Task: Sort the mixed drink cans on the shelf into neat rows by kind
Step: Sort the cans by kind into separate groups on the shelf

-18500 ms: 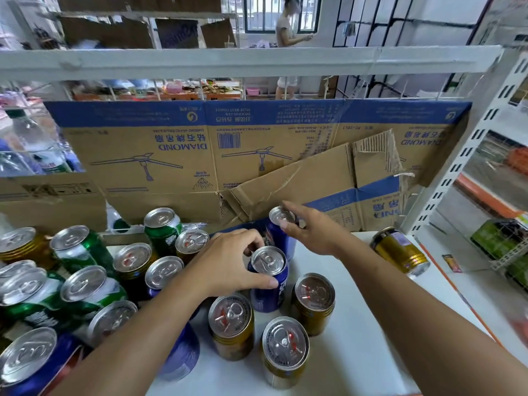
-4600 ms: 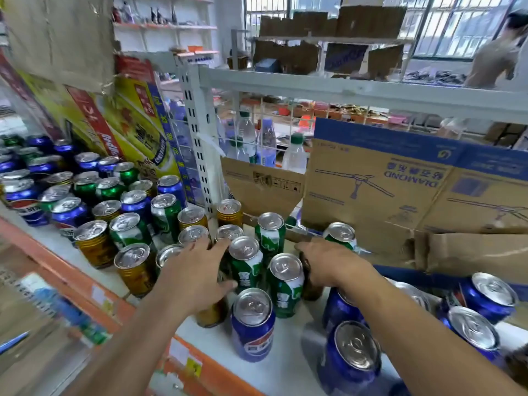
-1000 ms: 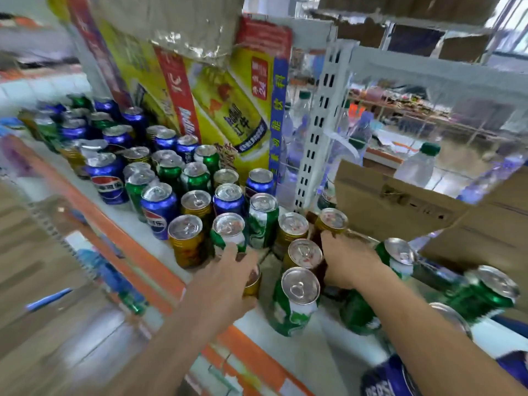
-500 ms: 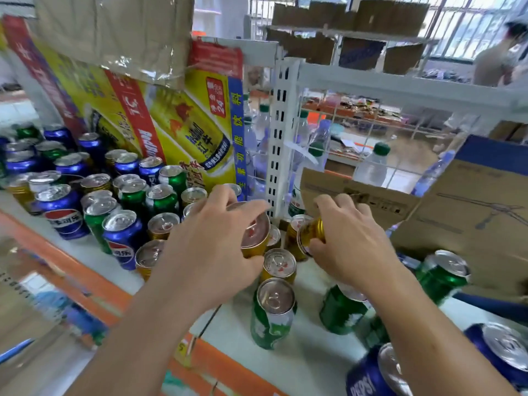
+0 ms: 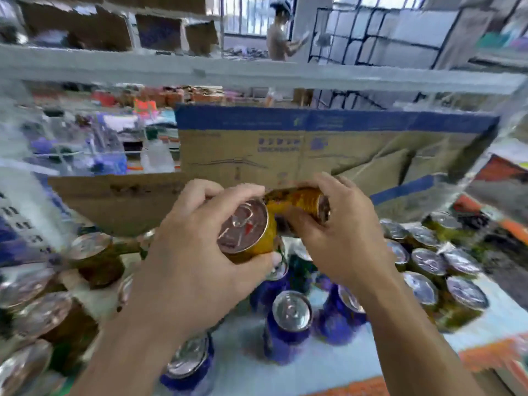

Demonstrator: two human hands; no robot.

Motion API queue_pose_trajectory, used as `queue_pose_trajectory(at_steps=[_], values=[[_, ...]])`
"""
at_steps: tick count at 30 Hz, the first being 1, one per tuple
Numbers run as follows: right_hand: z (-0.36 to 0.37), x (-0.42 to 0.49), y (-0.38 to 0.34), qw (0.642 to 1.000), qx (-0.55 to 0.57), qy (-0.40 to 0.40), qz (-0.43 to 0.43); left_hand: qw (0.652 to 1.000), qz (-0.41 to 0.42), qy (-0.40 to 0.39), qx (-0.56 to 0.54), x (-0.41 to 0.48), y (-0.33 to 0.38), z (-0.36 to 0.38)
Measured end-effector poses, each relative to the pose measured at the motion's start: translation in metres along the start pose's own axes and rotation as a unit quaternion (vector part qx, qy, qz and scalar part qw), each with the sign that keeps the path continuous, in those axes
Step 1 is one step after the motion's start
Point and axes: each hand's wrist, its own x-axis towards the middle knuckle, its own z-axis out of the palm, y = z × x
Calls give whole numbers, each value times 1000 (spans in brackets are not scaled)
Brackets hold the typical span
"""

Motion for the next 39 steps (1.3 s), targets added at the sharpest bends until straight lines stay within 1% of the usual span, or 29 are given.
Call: queue_pose_trajectory(at_steps=[3, 7, 10, 14, 17, 21, 23, 27, 30, 35, 39], values=[[-36, -11, 56, 998, 4, 41, 39, 999, 29, -23, -17, 19, 34, 48], [-85, -22, 132, 992, -28, 78, 93, 996, 54, -67, -17, 44, 82, 112], [-117, -29, 182, 987, -29, 95, 129, 995, 46, -85, -38, 58, 110, 158], [-151, -34, 234, 980, -57, 87, 169, 996, 29, -81, -38, 81, 140, 211], [-171, -37, 256, 973, -107, 43, 197, 996, 27, -86, -22, 102, 152, 239], [-188, -39, 271, 961, -159, -81, 209, 997, 7, -74, 0, 128, 158, 263], [-192, -37, 277, 951, -184, -127, 213, 997, -2, -72, 9, 141, 158, 276], [-204, -32, 286, 941, -156, -196, 228, 994, -15, -107, 26, 163, 152, 305], [-211, -32, 291, 917, -177, -266, 238, 991, -26, -124, 44, 169, 146, 328], [-184, -32, 314, 889, -207, -318, 255, 989, -34, -130, 52, 182, 144, 350], [-157, -38, 326, 888, -214, -314, 260, 989, -27, -137, 55, 189, 143, 360]])
